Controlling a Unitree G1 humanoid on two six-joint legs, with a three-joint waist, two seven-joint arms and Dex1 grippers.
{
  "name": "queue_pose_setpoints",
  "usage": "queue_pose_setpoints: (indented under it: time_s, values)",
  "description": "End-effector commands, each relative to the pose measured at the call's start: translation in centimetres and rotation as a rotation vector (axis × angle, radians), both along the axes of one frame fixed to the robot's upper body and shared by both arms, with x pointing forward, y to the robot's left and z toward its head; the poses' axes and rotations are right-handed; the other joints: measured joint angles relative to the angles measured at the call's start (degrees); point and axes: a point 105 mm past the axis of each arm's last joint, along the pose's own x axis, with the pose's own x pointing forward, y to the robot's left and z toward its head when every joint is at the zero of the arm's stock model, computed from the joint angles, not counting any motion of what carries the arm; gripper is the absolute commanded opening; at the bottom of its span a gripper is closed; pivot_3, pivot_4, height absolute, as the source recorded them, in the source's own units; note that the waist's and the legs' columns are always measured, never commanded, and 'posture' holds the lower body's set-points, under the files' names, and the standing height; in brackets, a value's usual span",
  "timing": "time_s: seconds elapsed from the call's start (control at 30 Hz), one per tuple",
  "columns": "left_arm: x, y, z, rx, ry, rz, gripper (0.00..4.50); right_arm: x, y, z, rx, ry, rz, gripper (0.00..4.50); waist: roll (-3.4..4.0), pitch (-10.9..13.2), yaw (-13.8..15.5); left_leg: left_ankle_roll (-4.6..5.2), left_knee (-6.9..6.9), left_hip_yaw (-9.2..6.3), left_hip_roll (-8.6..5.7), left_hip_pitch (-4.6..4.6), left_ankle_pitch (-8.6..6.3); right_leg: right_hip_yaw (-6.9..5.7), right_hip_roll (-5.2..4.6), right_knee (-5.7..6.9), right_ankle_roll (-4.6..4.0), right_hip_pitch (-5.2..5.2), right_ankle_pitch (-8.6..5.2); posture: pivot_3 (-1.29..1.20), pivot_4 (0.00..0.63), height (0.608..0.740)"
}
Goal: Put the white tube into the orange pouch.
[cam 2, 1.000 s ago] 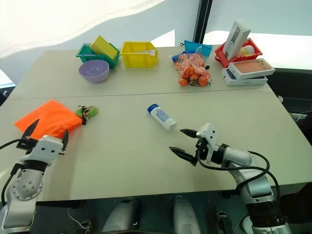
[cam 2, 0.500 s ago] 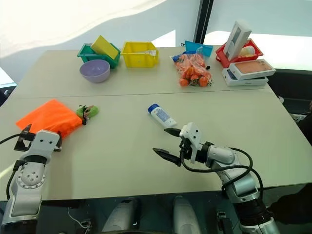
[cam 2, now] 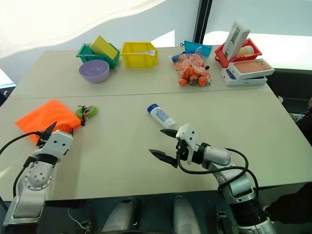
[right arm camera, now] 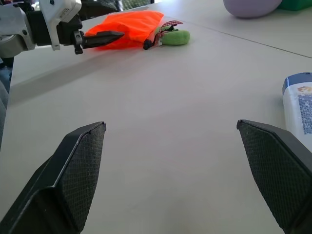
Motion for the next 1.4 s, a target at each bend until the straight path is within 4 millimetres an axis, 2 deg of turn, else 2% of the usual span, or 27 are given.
queue_pose_setpoints:
  time_s: [0.03,0.07,0.53,0.83,1.0,1.1,1.23,1.4]
  values:
    - [-0.3,0.4,1.5,0.028,-0.049,0.028,4.16,-0.1,0.5,0.9,0.018,-0.044,0.019,4.5,0.0,0.0,0.0,0.0,0.0,0.0,0.0,0.0,0.0,0.0,0.0,0.0,0.01,0.0,0.0,0.0,0.15,0.74]
    - [-0.3,0.5,1.5,0.042,-0.044,0.038,4.45,-0.1,0.5,0.9,0.017,-0.044,0.019,4.5,0.0,0.0,0.0,0.0,0.0,0.0,0.0,0.0,0.0,0.0,0.01,0.01,0.01,0.0,0.0,0.0,0.15,0.74]
    - [-2.4,5.2,1.0,0.088,0.009,0.236,4.45,0.1,0.3,0.7,0.003,-0.049,0.015,4.5,-0.01,0.0,0.0,0.0,0.06,0.0,0.0,0.0,0.0,-0.01,0.02,0.04,0.0,0.01,0.0,0.0,0.15,0.74]
    - [-2.6,5.9,0.6,0.072,0.025,0.258,4.45,0.3,0.2,0.6,0.002,-0.056,0.007,4.5,-0.02,0.0,0.0,0.0,0.08,-0.01,0.0,0.0,0.0,-0.01,0.01,0.05,0.0,0.02,0.0,0.0,0.15,0.74]
    - [-2.6,5.0,-0.2,0.136,0.074,0.185,4.45,0.3,0.3,0.6,0.003,-0.058,0.003,4.5,-0.03,0.0,-0.1,0.0,0.08,0.0,0.0,0.01,0.0,-0.01,0.02,0.05,0.01,0.01,0.0,0.0,0.15,0.74]
    - [-2.6,5.1,-0.3,0.144,0.076,0.192,4.45,0.3,0.3,0.5,0.003,-0.057,0.002,4.5,-0.03,0.0,0.0,0.0,0.08,0.0,0.01,0.01,0.0,0.0,0.01,0.07,-0.01,0.01,0.0,0.0,0.15,0.74]
    - [-2.8,5.6,-0.1,0.139,0.056,0.229,4.45,0.2,0.3,0.5,0.002,-0.056,0.003,4.5,-0.04,0.0,0.0,0.0,0.13,0.0,0.01,0.0,0.0,0.0,0.0,0.07,-0.01,0.02,-0.01,0.0,0.15,0.74]
    - [-2.4,6.6,1.2,0.093,-0.026,0.302,4.45,0.3,0.4,0.5,0.001,-0.056,0.006,4.5,-0.05,0.0,0.1,0.0,0.16,-0.02,0.01,0.0,0.0,-0.01,0.0,0.12,0.0,0.02,0.0,0.0,0.15,0.74]
